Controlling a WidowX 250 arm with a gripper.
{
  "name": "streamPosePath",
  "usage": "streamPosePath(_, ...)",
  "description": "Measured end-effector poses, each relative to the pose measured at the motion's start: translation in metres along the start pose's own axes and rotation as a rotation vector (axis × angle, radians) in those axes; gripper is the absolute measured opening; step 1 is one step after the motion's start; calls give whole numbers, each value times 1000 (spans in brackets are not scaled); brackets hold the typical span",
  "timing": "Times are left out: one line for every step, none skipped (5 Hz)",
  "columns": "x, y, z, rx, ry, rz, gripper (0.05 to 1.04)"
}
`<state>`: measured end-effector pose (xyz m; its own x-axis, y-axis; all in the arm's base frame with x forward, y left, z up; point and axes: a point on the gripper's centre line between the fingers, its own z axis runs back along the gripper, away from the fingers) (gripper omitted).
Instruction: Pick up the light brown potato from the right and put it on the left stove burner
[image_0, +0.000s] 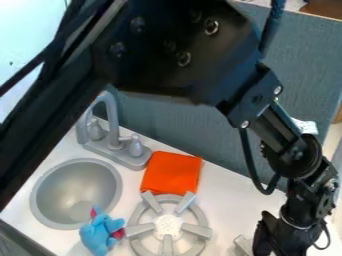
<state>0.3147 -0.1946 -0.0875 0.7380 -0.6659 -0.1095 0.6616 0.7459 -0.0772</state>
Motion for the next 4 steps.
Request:
streamPosePath(2, 0, -1, -2, -12, 25, 716)
streamPosePath(-3, -3, -3, -27, -14, 69, 646)
streamPosePath(-12, 3, 16, -67, -66, 128, 641)
streamPosePath(-32, 14, 36, -112, -133, 203, 642)
